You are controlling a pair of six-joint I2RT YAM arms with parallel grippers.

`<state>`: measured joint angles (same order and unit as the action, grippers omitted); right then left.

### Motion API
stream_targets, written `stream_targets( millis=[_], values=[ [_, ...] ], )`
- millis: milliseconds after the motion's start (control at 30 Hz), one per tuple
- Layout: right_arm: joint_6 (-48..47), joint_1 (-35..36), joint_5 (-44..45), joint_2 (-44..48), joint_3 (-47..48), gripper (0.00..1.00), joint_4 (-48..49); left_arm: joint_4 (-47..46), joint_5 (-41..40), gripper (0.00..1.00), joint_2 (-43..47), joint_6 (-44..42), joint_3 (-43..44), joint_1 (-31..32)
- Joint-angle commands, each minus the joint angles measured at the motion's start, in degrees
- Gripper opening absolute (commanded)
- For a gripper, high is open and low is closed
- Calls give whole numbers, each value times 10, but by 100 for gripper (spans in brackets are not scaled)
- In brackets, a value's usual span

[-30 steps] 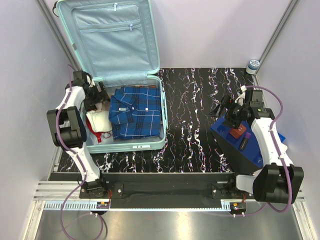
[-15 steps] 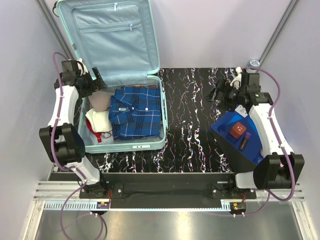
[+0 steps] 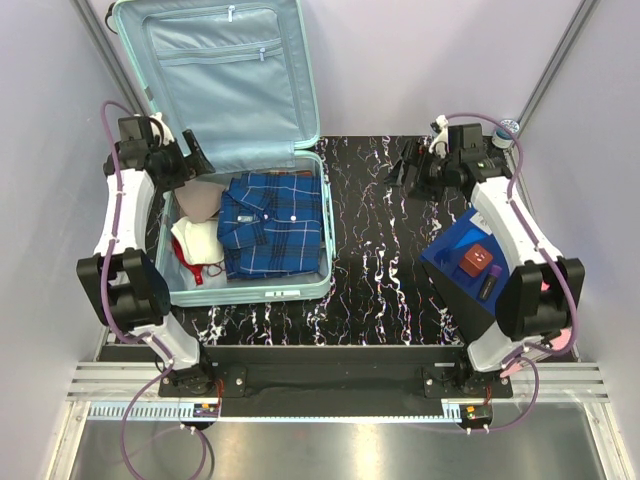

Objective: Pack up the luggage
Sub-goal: Close the luggage at the corner of the board.

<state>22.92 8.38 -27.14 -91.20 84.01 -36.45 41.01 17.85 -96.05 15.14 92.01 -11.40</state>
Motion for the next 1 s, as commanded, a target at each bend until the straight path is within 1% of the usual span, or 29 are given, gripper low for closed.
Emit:
stream_targets(
  millis=[0,33,67,133,167,200,233,267,300,333,400,433,467,500,533,567,600,633,667,700,767,867,967],
  values=[
    [-30,9,-4,-44,69,99,101,-16,54,99,-3,1,49,-16],
    [-32,11,-5,-64,74,99,123,-16,43,99,8,-5,47,-16],
    [-31,11,-8,-74,77,99,170,-16,39,99,13,-21,44,-16],
    [-26,11,-31,-118,106,99,211,-16,22,99,31,-38,28,-17],
    [-19,13,-40,-135,119,98,249,-16,13,99,37,-49,22,-18],
    [-17,13,-54,-154,154,97,262,-16,-2,99,41,-53,16,-19],
    [-15,17,-57,-194,176,96,275,-15,-4,99,49,-56,6,-19],
    [-13,24,-59,-215,199,96,288,-16,-5,99,52,-59,3,-22],
    [-13,30,-56,-237,245,95,296,-17,-9,99,55,-59,1,-22],
    [-13,35,-53,-276,266,95,306,-20,-10,99,56,-56,-4,-23],
    [-15,52,-42,-316,334,95,330,-30,2,99,56,-54,-9,-26],
    [-15,58,-38,-358,359,94,334,-30,4,99,55,-49,-10,-29],
    [-14,63,-34,-378,414,93,338,-31,8,99,55,-45,-12,-29],
    [-14,73,-27,-401,442,93,339,-32,17,99,54,-44,-15,-29],
    [-12,79,-26,-447,474,93,340,-34,20,99,54,-41,-23,-29],
    [-9,82,-25,-469,535,92,339,-37,22,99,53,-39,-26,-29],
    [-9,94,-20,-493,566,91,339,-39,26,99,52,-38,-34,-29],
    [-9,98,-16,-537,596,90,342,-41,26,99,51,-38,-35,-29],
    [-14,103,-12,-558,647,89,345,-42,25,99,51,-37,-36,-30],
    [-16,114,1,-592,668,89,351,-42,26,99,49,-37,-37,-30],
    [-25,125,15,-616,700,88,387,-44,25,99,49,-36,-37,-30],
    [-48,146,73,-633,694,85,436,-49,26,99,52,-34,-41,-31],
    [-76,160,106,-640,690,80,470,-51,37,99,50,-30,-44,-31]
  ],
)
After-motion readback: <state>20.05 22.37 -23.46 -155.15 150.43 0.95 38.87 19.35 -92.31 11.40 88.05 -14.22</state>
